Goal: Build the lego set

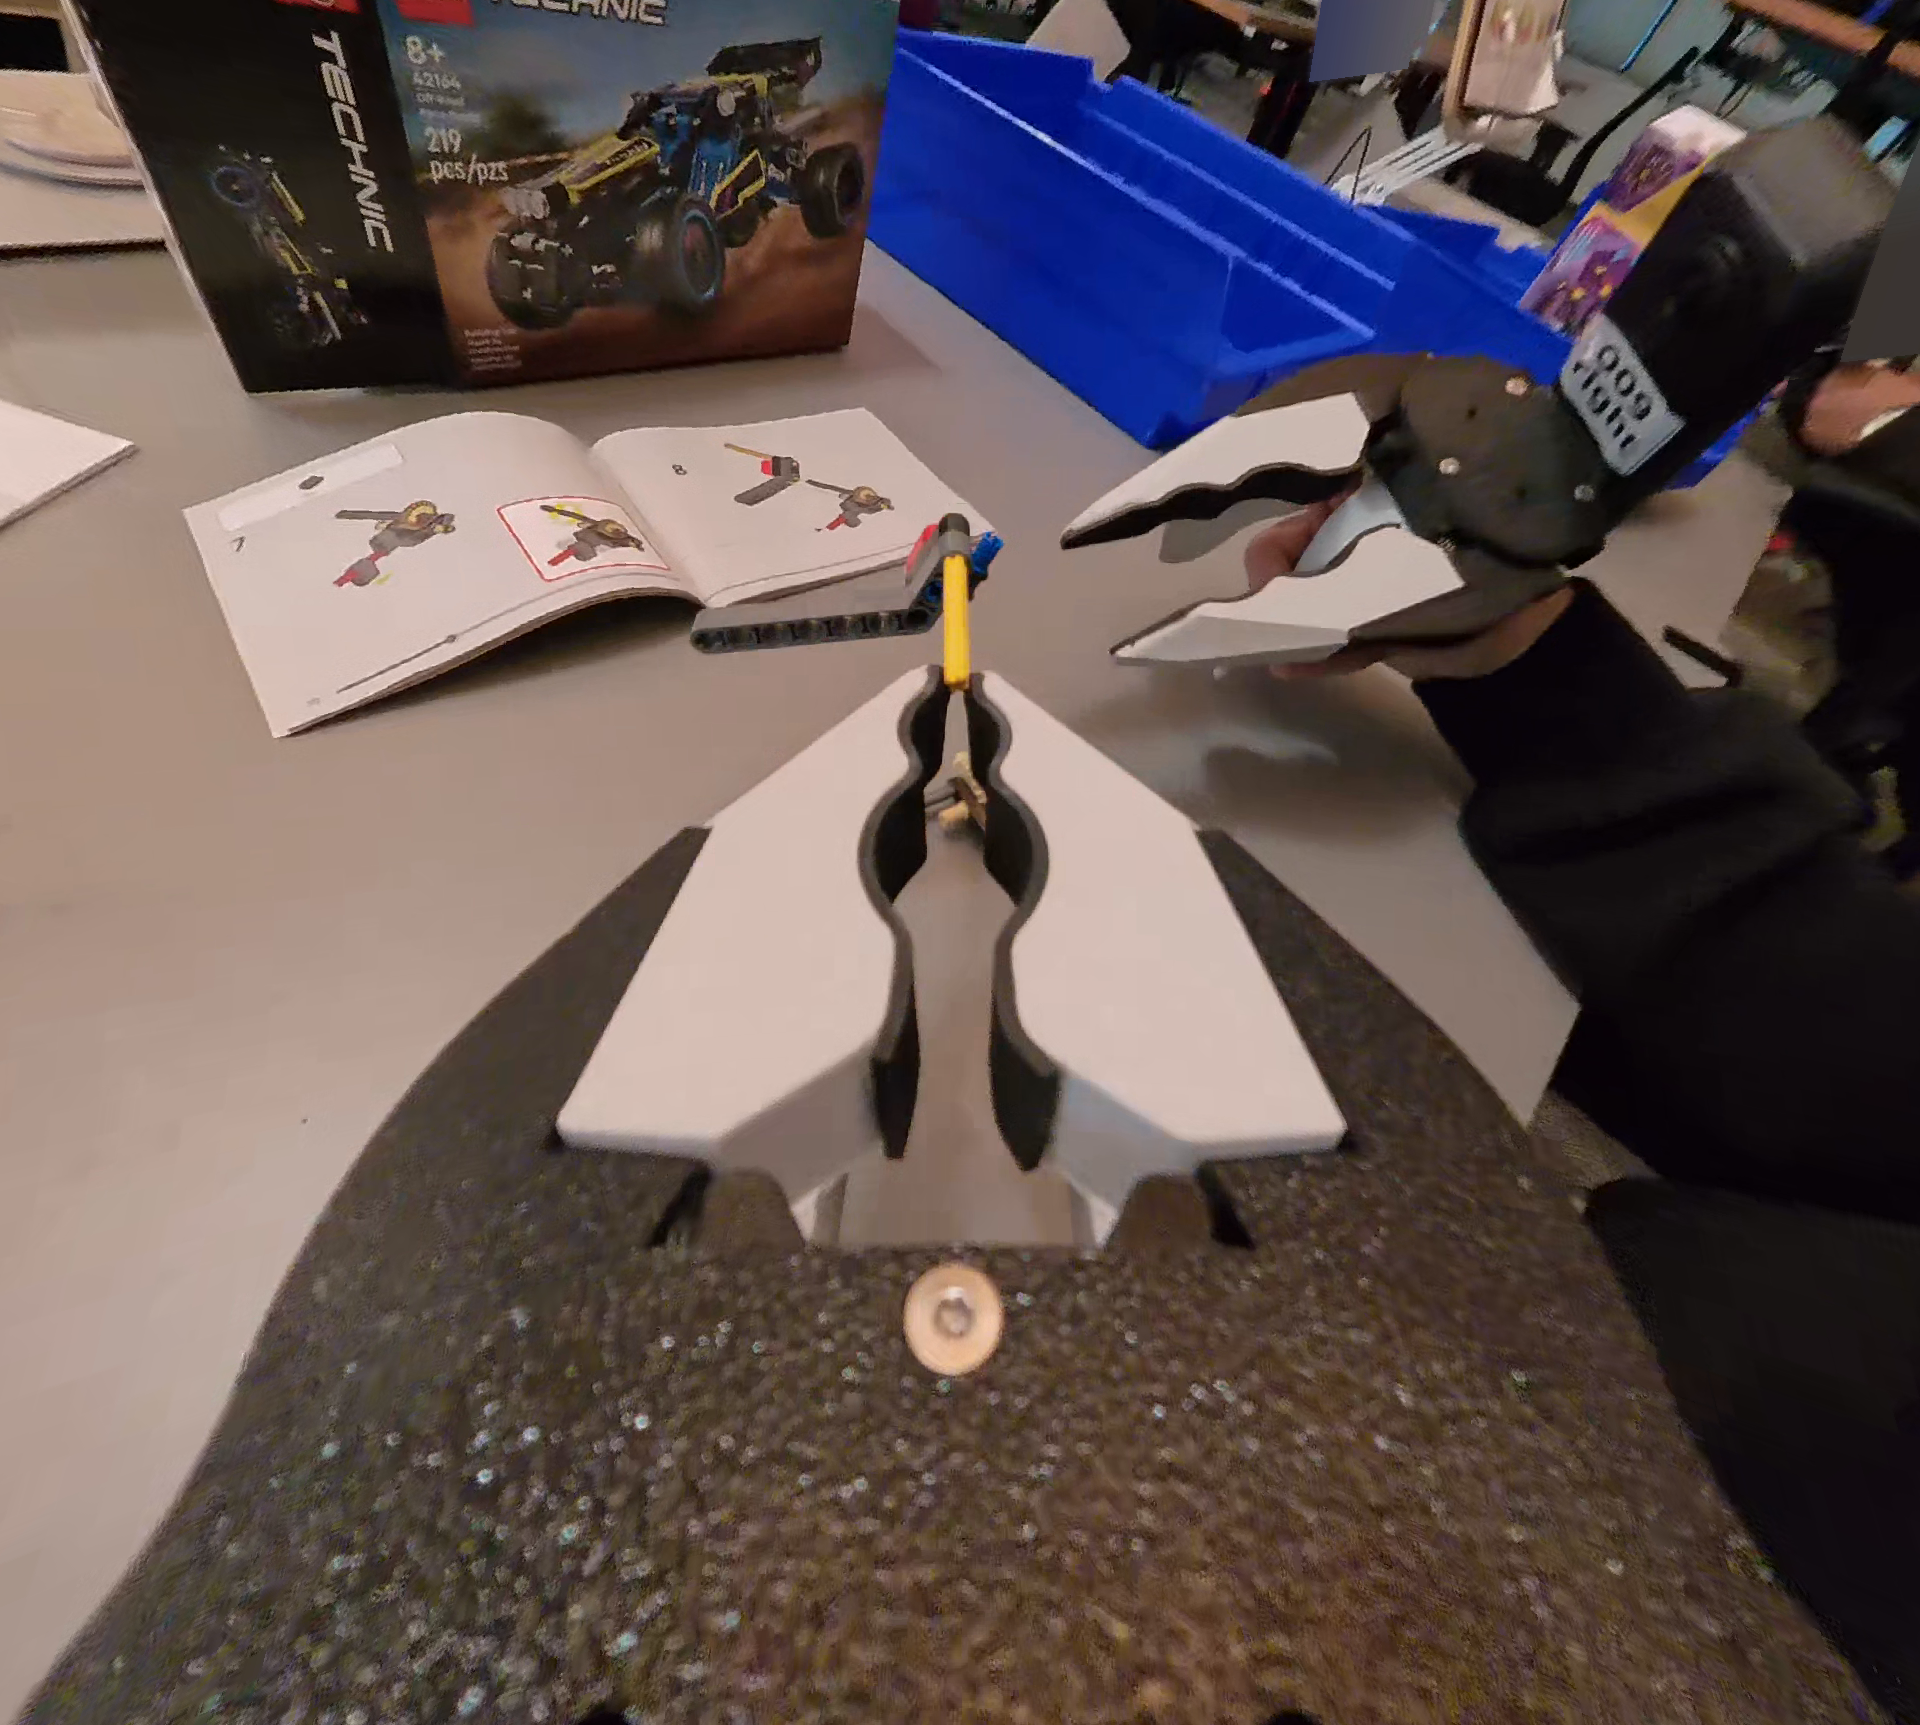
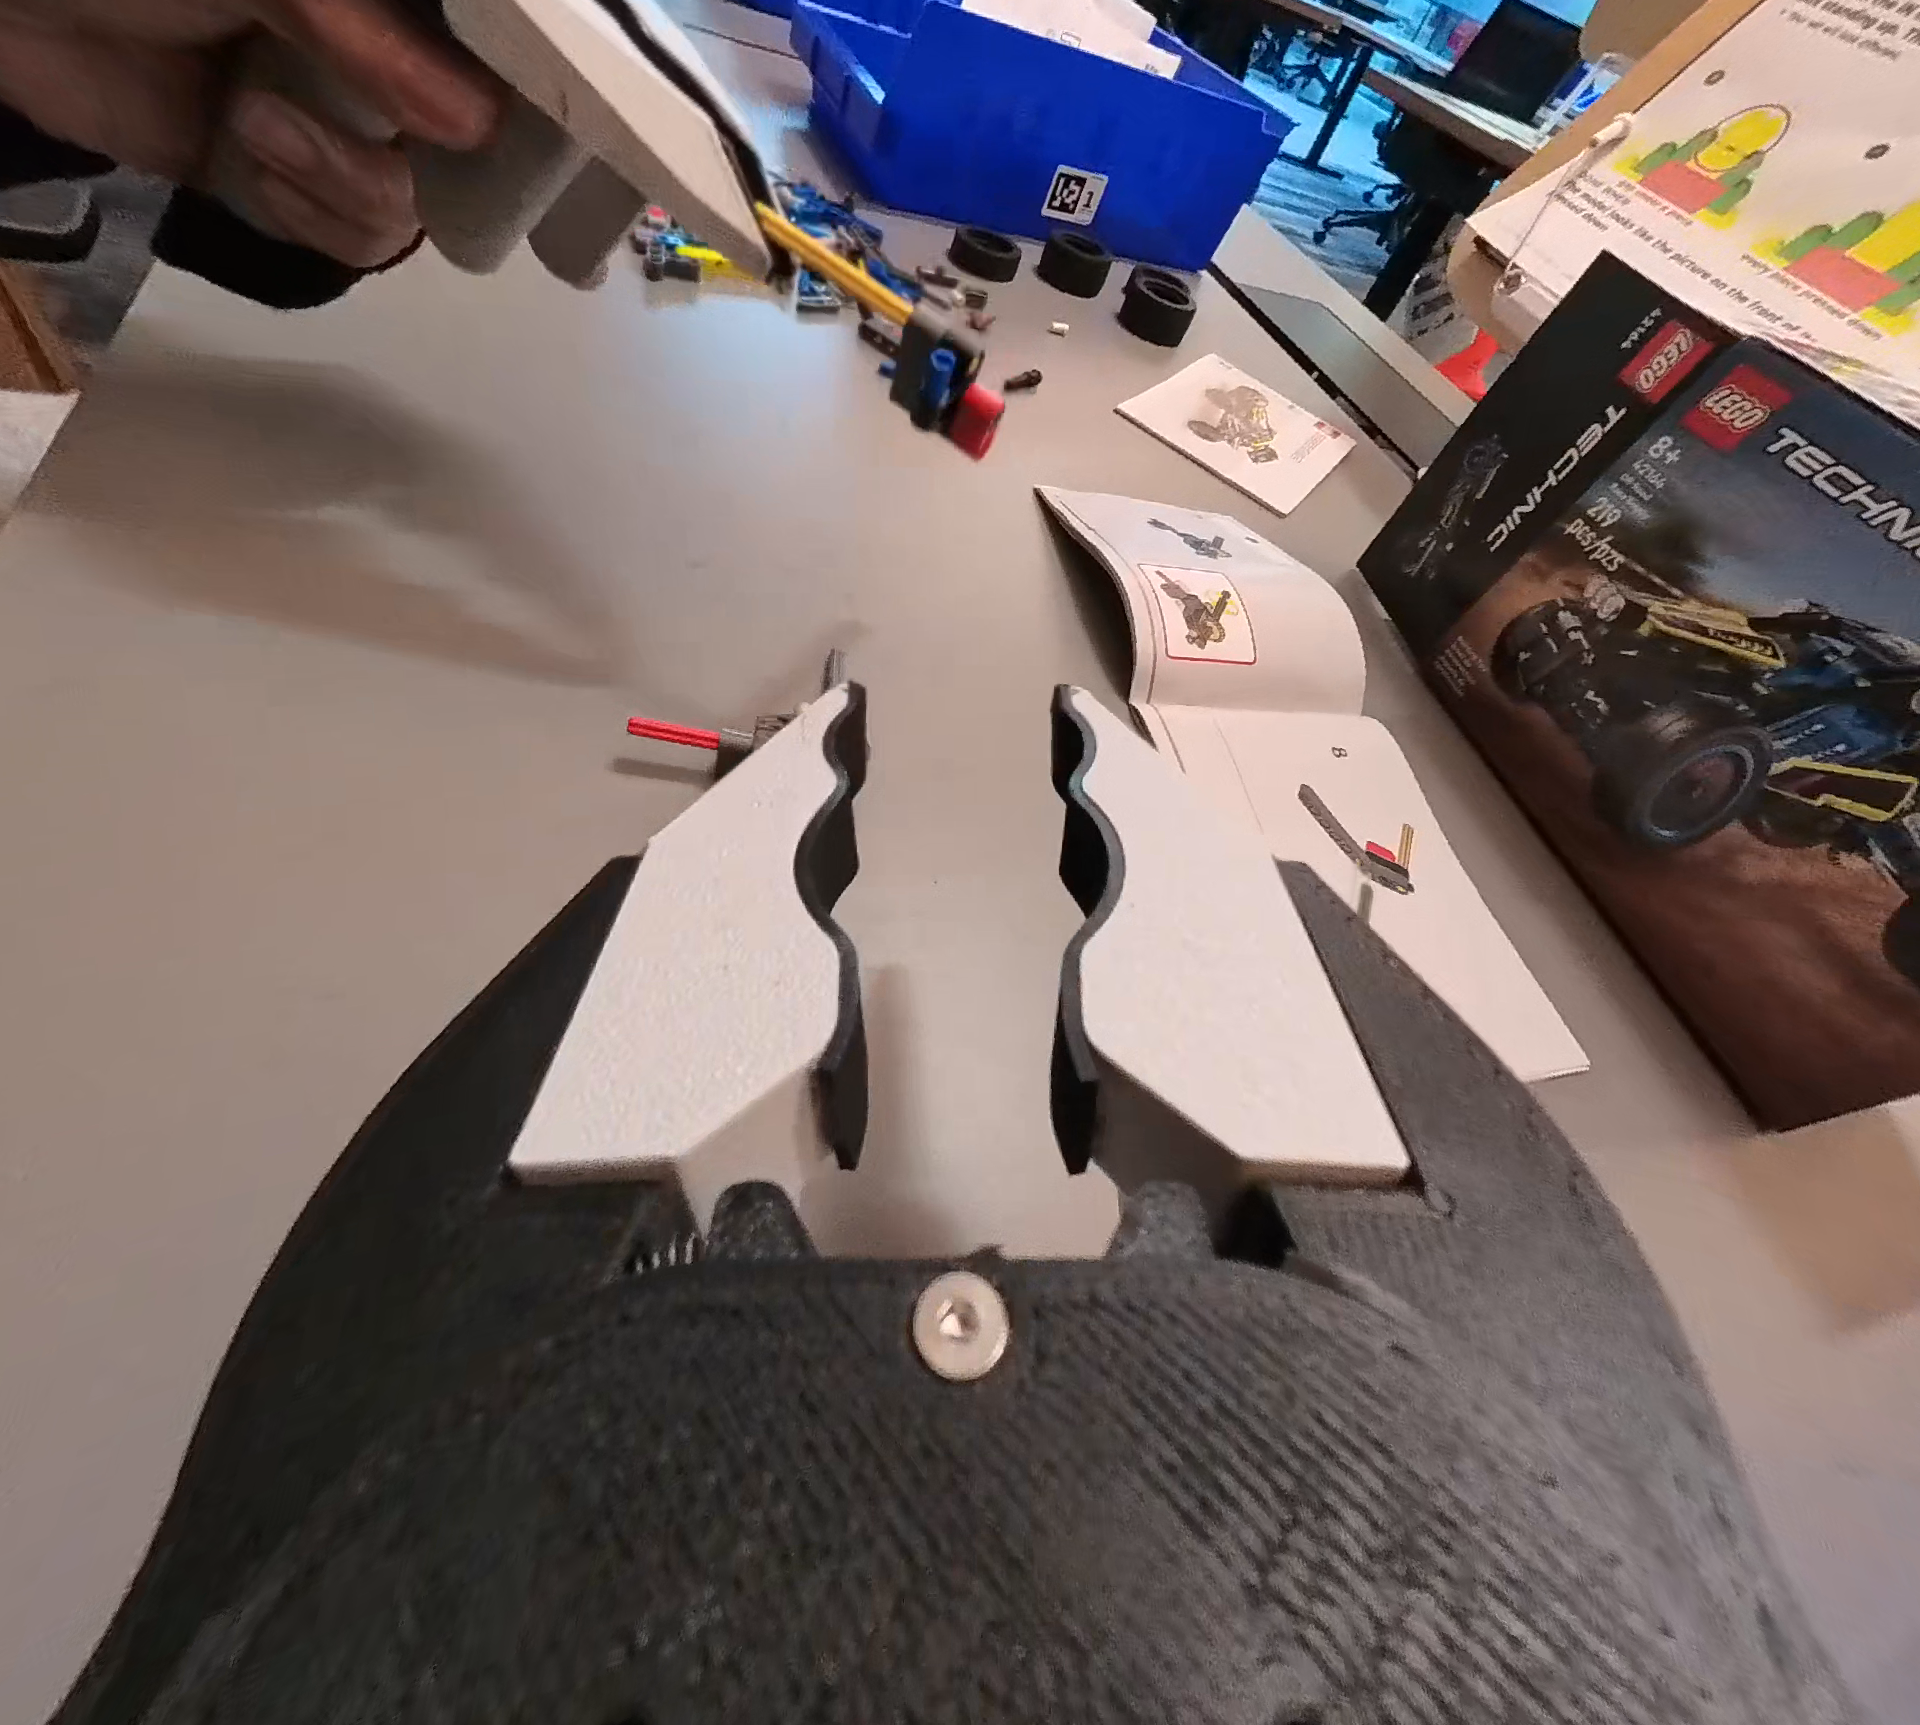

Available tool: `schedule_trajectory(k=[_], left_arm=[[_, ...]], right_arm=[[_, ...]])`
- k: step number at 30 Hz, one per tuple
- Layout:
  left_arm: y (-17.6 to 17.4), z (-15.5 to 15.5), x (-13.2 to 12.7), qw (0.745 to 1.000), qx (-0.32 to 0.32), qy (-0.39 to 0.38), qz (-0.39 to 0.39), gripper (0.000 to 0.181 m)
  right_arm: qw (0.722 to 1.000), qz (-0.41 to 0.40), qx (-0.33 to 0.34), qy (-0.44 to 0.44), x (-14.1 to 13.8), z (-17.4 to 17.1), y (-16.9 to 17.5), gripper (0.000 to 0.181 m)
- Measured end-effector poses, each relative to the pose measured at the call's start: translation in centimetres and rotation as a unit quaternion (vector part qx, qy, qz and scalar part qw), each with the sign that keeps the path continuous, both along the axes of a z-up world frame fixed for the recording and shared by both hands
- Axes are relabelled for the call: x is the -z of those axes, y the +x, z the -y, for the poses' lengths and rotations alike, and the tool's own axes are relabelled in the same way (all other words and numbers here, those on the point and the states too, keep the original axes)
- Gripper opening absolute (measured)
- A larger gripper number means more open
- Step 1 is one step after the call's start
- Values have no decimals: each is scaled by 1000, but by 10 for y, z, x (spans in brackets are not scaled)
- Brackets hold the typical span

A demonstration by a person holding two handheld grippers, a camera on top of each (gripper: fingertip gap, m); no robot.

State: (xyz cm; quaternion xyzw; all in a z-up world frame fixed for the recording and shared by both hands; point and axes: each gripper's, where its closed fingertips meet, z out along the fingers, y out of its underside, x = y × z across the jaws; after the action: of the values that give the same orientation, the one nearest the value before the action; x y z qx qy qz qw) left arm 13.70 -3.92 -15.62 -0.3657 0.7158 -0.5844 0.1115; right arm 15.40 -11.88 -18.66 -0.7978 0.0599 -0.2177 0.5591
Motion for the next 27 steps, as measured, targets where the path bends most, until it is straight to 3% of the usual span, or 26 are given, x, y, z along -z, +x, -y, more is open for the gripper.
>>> schedule_trajectory(k=[1, 14, 27], left_arm=[[0, 2, 2, 1000, -2, 8, 3, 1], [4, 15, -3, 981, -71, 121, 132, 1], [-4, 48, -2, 980, -76, 96, 156, 1]], right_arm=[[1000, -2, -1, 1, 0, -2, 0, 32], [998, -48, 12, 48, -4, -29, 4, 29], [997, -22, 46, 66, -11, -27, 14, 24]])
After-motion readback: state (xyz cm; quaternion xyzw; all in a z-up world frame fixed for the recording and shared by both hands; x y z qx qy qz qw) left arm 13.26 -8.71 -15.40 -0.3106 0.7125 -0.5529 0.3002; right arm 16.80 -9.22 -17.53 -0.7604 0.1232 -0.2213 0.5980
